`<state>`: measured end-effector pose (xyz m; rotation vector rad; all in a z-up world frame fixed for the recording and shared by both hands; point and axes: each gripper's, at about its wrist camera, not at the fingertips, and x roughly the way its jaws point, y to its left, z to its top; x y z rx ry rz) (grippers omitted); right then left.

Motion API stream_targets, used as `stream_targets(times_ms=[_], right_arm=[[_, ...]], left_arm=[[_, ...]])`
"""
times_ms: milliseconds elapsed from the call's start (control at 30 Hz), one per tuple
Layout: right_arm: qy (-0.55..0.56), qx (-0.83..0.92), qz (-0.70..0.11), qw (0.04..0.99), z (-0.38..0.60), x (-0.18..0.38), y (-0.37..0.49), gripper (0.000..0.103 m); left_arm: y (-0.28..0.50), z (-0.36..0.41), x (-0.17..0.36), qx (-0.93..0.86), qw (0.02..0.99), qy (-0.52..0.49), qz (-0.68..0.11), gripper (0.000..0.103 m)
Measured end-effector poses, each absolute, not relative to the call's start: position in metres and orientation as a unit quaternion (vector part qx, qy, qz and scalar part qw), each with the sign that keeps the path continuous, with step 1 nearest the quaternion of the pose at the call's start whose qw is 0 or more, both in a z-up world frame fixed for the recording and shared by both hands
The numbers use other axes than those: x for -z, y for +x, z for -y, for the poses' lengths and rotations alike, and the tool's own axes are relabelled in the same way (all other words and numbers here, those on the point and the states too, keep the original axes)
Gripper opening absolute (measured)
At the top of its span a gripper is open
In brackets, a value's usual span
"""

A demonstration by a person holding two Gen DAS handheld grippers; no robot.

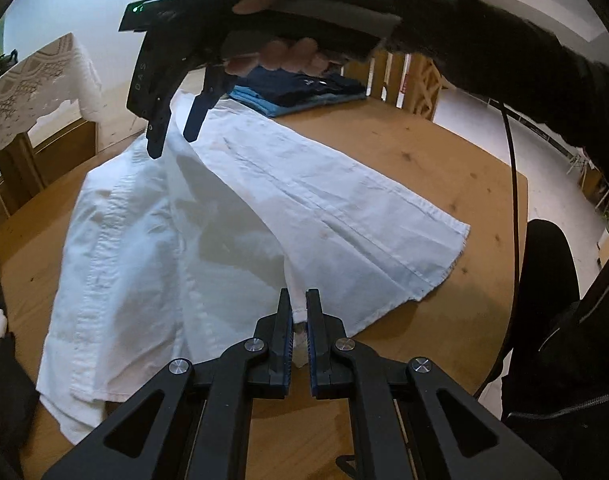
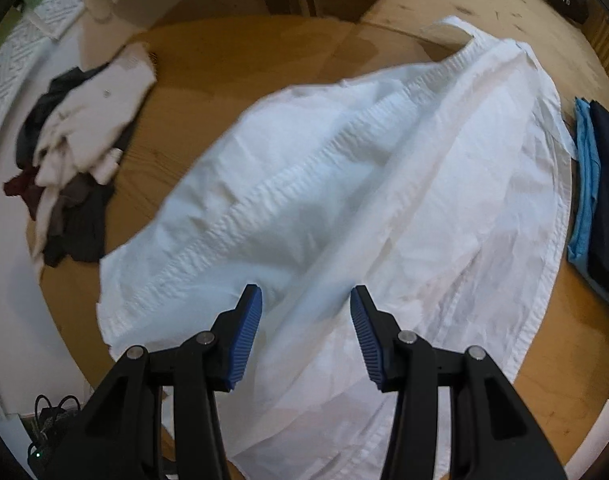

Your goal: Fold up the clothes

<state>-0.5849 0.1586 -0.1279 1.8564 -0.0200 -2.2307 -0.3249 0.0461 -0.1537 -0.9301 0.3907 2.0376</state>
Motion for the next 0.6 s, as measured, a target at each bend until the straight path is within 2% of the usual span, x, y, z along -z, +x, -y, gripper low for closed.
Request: stream_targets(times_ms=[333, 600], right_arm=[[0.649, 0.754, 0.037, 0.098, -0.202, 0.135, -0.594, 0.046], [0.649, 0.755, 0.019, 0.091, -0.203, 0.130, -0.619, 0.046]], left_arm=[[-0.318, -0.052, 0.162, -0.807, 0.424, -0.378, -0.161, 0.005], [-0.317, -0.054, 0.159, -0.807, 0.420, -0.377, -0.171, 0.006]])
